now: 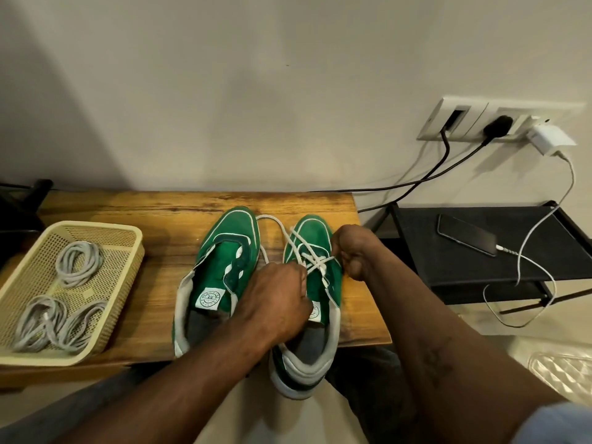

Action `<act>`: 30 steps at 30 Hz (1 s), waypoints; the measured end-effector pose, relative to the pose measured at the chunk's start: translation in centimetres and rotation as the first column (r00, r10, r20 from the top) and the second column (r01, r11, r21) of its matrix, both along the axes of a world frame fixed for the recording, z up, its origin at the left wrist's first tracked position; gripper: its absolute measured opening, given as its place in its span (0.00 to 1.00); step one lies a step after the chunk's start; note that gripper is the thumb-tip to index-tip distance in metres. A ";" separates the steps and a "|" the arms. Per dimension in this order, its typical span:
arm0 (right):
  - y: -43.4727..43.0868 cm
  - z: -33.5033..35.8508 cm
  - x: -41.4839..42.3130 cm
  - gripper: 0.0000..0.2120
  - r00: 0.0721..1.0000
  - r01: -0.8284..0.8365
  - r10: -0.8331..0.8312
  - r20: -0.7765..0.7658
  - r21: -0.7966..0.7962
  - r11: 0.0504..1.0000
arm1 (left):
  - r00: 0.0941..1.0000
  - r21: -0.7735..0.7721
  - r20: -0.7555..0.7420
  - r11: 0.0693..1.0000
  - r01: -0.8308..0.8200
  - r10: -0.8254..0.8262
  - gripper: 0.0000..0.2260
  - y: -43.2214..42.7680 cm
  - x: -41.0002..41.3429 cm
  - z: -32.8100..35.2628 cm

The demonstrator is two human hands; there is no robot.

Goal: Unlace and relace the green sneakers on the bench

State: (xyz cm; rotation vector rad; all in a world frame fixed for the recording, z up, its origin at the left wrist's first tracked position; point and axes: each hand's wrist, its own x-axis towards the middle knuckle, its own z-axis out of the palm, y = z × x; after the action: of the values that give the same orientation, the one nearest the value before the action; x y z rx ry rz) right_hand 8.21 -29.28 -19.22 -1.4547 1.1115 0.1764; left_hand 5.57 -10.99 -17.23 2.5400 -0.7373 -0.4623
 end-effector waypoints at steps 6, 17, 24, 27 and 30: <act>-1.7 0.0 -0.2 0.10 1.000 -0.023 0.026 -0.011 0.183 0.983 | 0.999 0.014 0.008 0.999 0.034 -0.034 0.09 0.3 0.1 0.2; -3.0 0.5 0.5 0.05 0.994 0.105 -0.106 -0.016 0.325 0.940 | 0.996 0.056 -0.022 0.995 0.085 -0.083 0.07 0.3 0.0 0.7; -3.6 0.2 -0.1 0.05 1.000 -0.006 0.011 -0.014 0.296 0.955 | 0.996 0.083 -0.027 0.993 0.085 -0.083 0.11 0.1 -0.2 0.6; -3.4 0.2 -0.1 0.06 0.965 -0.216 0.232 -0.123 0.125 0.968 | 0.995 0.092 -0.027 0.991 0.096 -0.094 0.09 0.1 -0.2 0.8; -3.2 0.2 0.0 0.09 0.925 -0.331 0.330 -0.187 0.027 0.943 | 0.994 0.110 -0.023 0.988 0.109 -0.107 0.07 0.1 -0.1 1.0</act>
State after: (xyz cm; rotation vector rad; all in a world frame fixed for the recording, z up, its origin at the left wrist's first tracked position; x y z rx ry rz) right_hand 8.25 -32.48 -19.00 -1.6492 1.0090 0.5611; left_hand 5.44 -10.88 -16.19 2.6046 -0.8681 -0.5756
